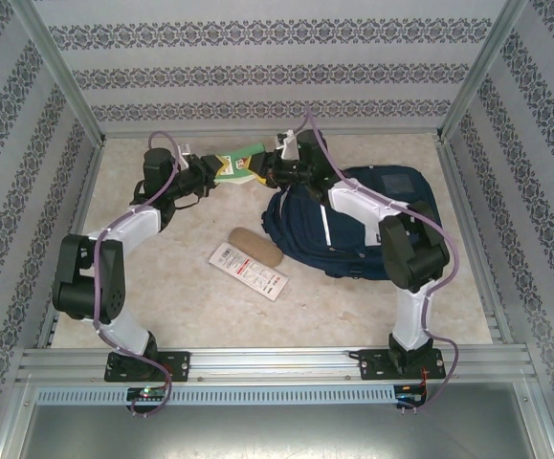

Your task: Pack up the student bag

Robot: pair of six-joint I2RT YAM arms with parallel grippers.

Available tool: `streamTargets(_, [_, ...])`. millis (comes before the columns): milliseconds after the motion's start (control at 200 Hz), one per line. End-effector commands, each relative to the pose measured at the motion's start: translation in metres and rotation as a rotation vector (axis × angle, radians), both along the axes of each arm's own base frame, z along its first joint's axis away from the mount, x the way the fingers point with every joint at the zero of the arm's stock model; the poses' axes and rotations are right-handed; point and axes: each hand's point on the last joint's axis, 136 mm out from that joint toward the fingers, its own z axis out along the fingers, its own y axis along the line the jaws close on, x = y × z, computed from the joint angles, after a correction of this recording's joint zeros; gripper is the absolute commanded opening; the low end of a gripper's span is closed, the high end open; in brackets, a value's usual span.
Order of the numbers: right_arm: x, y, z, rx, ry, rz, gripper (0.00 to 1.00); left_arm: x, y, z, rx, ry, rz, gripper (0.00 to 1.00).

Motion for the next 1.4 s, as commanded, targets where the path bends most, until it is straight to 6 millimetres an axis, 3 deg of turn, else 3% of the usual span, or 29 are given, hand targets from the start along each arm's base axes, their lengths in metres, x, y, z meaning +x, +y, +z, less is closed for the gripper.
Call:
streamTargets(0, [-0.011,-0.037,-0.016,-0.233,-0.069,-0.056,0.31,-0.009,0.006,0.026,0.059,-0.078,0.007,0.0])
streamTargets(150, [-0.023,-0.102,-0.052,-0.687,-0.081,-0.146,0.33,-0.019,0.009,0.023,0.144,-0.07,-0.002,0.0])
streamTargets(255, [-0.031,-0.143,-0.067,-0.927,-0.081,-0.183,0.34,-0.023,0.011,0.02,0.175,-0.068,-0.005,0.0])
streamTargets(415, [-0.041,-0.169,-0.086,-1.105,-0.048,-0.162,0.38,-0.027,0.013,0.014,0.206,-0.056,-0.011,0.0])
streamTargets(475, [-0.044,-0.177,-0.092,-1.142,-0.032,-0.176,0.45,-0.029,0.015,0.011,0.221,-0.051,0.0,0.0])
streamTargets(649, [-0.045,-0.159,-0.083,-0.975,-0.069,-0.166,0.52,-0.033,0.012,0.018,0.222,-0.079,-0.025,0.0])
streamTargets(1029, [-0.04,-0.164,-0.108,-1.168,-0.026,-0.096,0.53,-0.04,0.016,0.014,0.257,-0.068,-0.023,0.0])
streamTargets(1154, [-0.04,-0.158,-0.119,-1.212,-0.033,-0.055,0.52,-0.042,0.016,0.012,0.26,-0.063,-0.025,0.0])
streamTargets(1394, [-0.043,-0.14,-0.122,-1.28,-0.082,-0.018,0.52,-0.045,0.016,0.009,0.264,-0.056,-0.028,0.01])
